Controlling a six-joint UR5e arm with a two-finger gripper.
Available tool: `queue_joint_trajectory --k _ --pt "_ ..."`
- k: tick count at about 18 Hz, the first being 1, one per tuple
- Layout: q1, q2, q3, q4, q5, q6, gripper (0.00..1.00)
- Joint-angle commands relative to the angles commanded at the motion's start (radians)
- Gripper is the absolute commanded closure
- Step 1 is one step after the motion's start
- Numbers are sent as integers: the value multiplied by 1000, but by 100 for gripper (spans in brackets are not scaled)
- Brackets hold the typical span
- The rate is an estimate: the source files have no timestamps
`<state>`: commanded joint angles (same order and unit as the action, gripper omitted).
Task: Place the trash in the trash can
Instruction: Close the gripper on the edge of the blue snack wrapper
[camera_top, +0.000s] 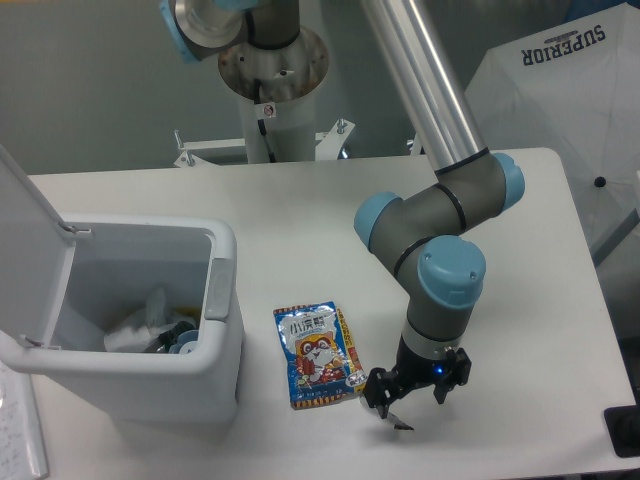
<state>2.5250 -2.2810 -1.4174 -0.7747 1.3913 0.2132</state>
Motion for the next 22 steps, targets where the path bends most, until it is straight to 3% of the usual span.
queue_joint_trajectory --k 8,13,17,18,22 --pt "-31 -29 12 0 2 -28 3" --pt "-38 -28 5 -2 3 -28 45" --pt "-41 -28 5 -2 27 -28 91" --pt "-43 -28 5 0 47 -29 97" --pt "-43 -22 5 -2 52 -17 100"
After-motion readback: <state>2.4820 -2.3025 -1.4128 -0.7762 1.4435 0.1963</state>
